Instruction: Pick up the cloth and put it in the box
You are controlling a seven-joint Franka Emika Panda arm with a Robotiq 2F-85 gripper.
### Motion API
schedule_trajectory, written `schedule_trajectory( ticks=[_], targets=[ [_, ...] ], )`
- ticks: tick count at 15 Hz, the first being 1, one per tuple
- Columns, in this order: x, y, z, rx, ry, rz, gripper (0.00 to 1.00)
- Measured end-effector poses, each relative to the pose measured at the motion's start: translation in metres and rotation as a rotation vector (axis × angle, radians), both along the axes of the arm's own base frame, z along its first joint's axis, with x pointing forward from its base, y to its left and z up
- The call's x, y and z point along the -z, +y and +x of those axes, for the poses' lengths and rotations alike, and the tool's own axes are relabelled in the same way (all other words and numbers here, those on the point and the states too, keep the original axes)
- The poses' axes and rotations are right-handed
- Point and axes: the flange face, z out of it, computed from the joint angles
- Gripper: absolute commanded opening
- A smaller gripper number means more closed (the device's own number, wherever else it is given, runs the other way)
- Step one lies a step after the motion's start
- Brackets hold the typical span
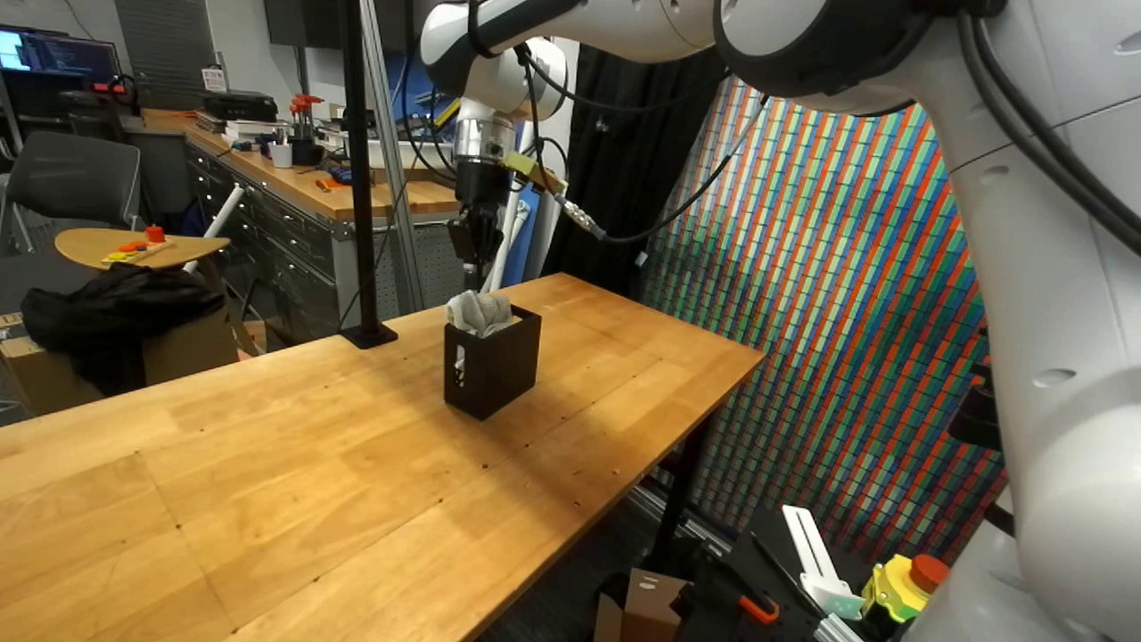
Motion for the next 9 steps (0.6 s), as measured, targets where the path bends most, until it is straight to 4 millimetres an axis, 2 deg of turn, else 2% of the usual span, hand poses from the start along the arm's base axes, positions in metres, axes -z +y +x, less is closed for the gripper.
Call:
schedule_trajectory(
  ticks=[5, 9],
  targets=[
    [0.019, 0.006, -0.005, 0.007, 0.028, 0.006, 0.00],
    [0.046, 0.011, -0.015, 0.015, 0.053, 0.009, 0.00]
  ],
)
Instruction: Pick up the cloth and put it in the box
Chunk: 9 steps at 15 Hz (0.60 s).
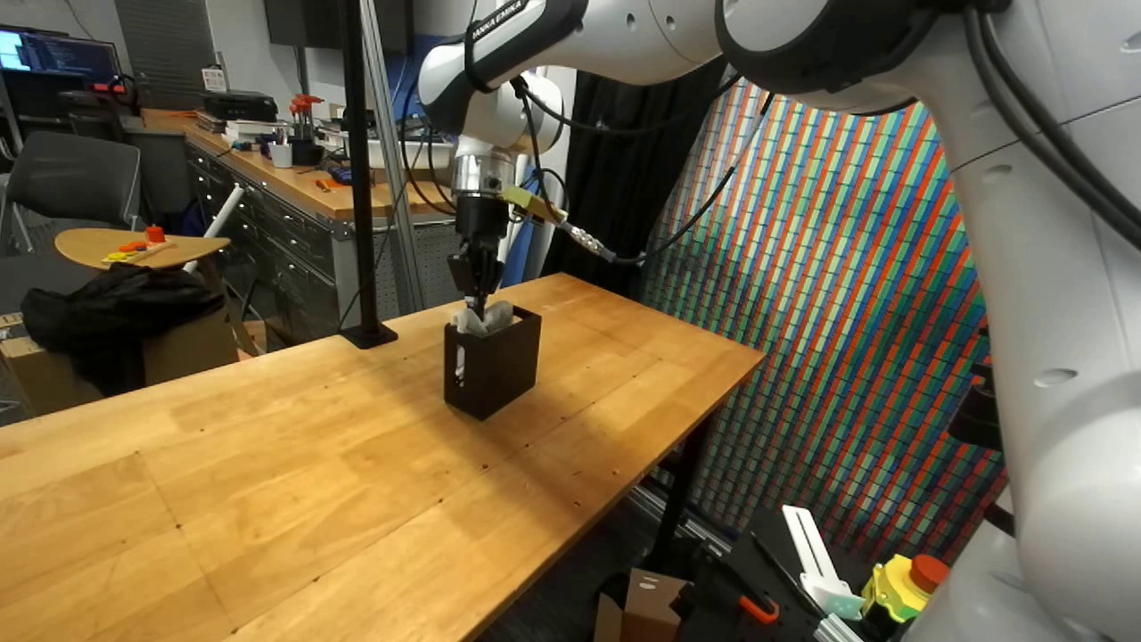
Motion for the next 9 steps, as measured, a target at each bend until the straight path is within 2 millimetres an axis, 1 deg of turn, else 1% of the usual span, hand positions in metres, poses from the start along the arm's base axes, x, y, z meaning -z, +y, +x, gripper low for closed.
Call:
schedule_trajectory(
  ticks=[4, 9],
  targets=[
    [0.024, 0.003, -0.010, 0.009, 0.013, 0.003, 0.00],
    [0.038, 0.006, -0.020, 0.016, 0.020, 0.006, 0.00]
  ],
)
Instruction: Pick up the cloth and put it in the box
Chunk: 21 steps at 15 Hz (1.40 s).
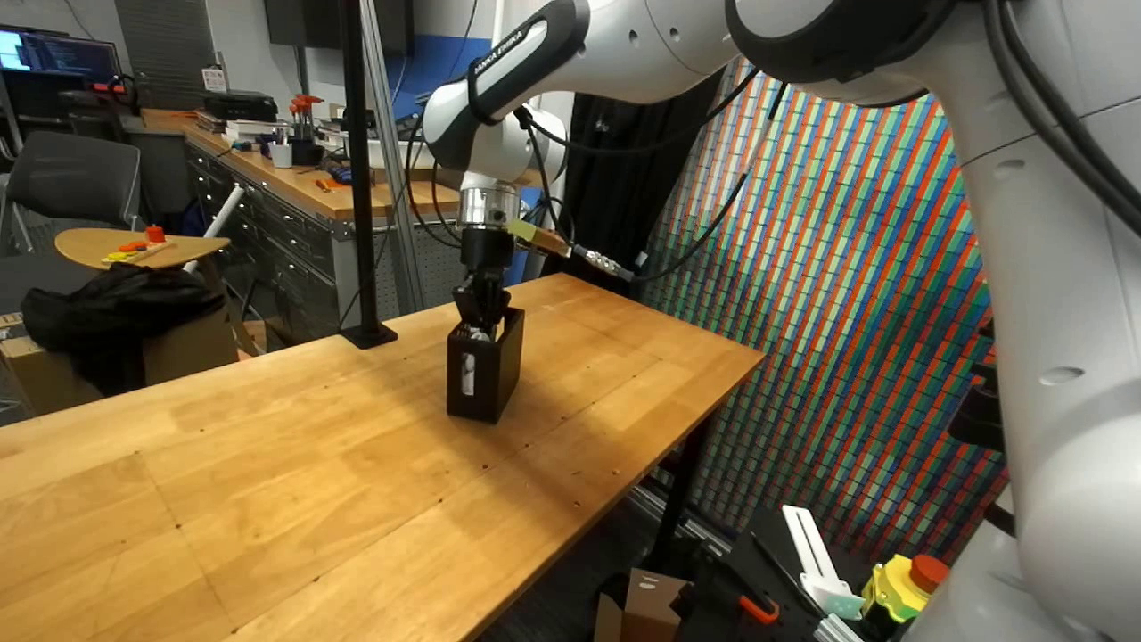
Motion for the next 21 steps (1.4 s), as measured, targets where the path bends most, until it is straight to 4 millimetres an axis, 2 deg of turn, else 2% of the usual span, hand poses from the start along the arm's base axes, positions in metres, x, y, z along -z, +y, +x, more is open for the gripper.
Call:
schedule_trajectory(
  ticks=[8, 14, 17, 21],
  targets=[
    [0.020, 0.014, -0.007, 0.023, 0.001, 0.047, 0.00],
    [0.022, 0.021, -0.008, 0.031, -0.004, 0.067, 0.00],
    [0.013, 0.022, -0.008, 0.029, -0.017, 0.065, 0.00],
    [-0.024, 0.022, -0.012, 0.027, -0.064, 0.054, 0.00]
  ],
)
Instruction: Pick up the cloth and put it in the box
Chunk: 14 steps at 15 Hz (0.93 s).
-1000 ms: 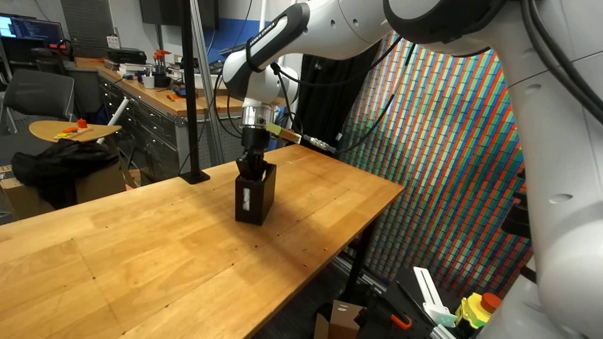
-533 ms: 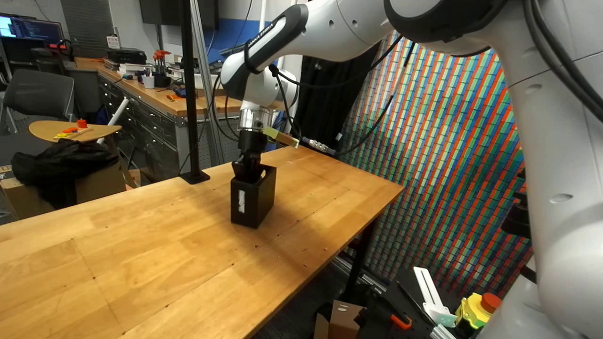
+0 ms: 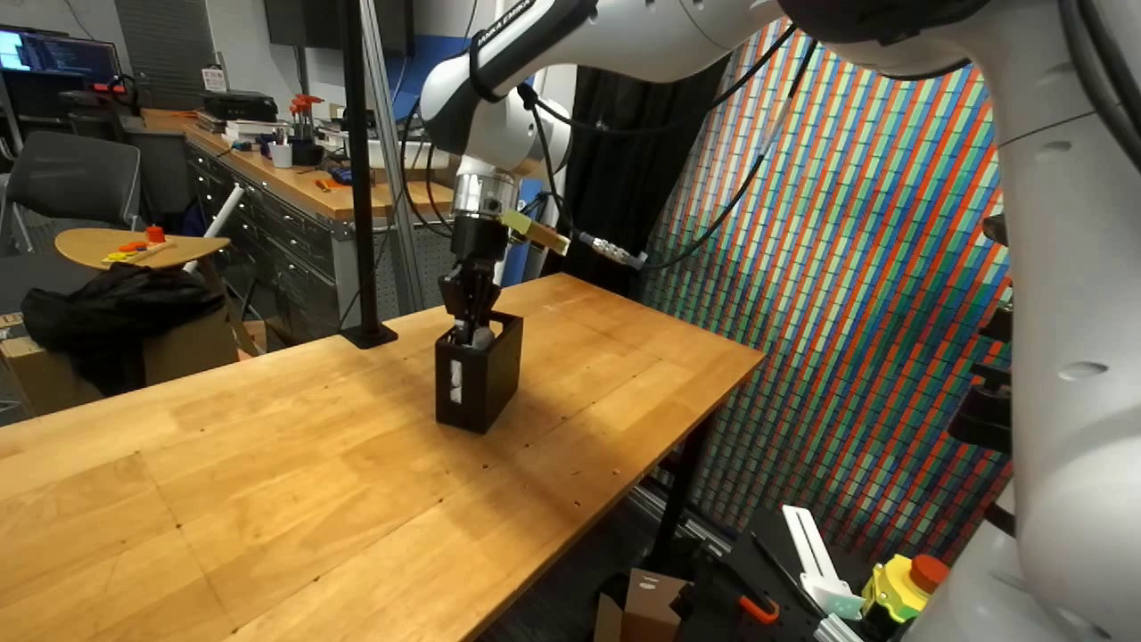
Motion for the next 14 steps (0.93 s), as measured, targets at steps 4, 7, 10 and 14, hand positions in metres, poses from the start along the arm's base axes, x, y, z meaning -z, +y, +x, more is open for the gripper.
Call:
schedule_trajectory(
  ticks=[4, 7, 10, 14],
  targets=[
    [-0.041, -0.001, -0.010, 0.000, -0.051, -0.018, 0.00],
    [-0.059, 0.000, -0.017, -0.001, -0.071, -0.026, 0.00],
    [-0.067, 0.001, -0.020, -0.012, -0.079, -0.037, 0.00],
    [-0.067, 0.005, -0.020, -0.075, -0.084, -0.077, 0.00]
  ],
)
